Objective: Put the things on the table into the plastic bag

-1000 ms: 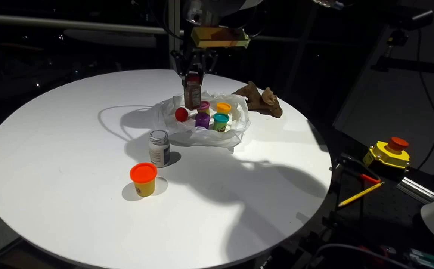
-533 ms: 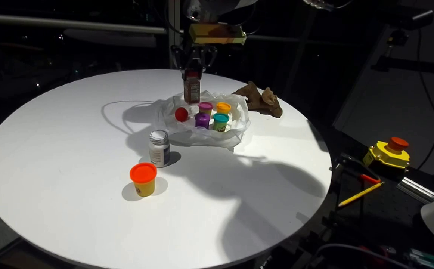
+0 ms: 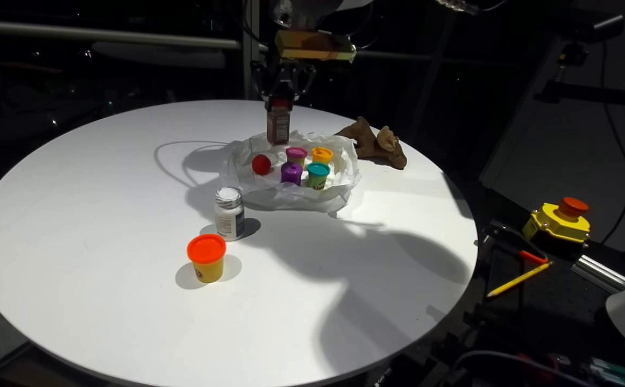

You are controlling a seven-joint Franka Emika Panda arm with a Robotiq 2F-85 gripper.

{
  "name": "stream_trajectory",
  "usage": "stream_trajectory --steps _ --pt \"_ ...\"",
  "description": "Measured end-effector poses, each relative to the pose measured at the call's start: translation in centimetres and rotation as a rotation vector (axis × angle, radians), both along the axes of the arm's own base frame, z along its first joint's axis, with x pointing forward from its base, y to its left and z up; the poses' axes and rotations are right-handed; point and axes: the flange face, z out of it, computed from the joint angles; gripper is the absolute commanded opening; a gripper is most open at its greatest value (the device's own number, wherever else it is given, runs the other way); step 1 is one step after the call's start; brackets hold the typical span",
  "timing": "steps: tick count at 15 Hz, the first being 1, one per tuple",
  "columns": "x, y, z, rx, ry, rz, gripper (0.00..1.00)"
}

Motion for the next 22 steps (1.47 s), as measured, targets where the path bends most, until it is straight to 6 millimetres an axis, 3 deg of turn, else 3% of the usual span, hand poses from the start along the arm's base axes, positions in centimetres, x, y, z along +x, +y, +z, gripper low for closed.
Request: stream_trajectory --steps 14,15,16,19,22 --pt "0.2 -0.4 -5.2 0.082 0.061 -0.040 0.26" --pt "0.3 -0.6 -5.4 0.076 0.060 -0.041 0.76" --pt "0.4 -0.7 -5.5 0.073 0.059 -0.042 0.77" --pt "0.5 -0.6 -5.2 0.075 0.054 -0.040 0.99" --pt "0.6 1.1 -2.6 0.095 0.028 -0.019 1.00"
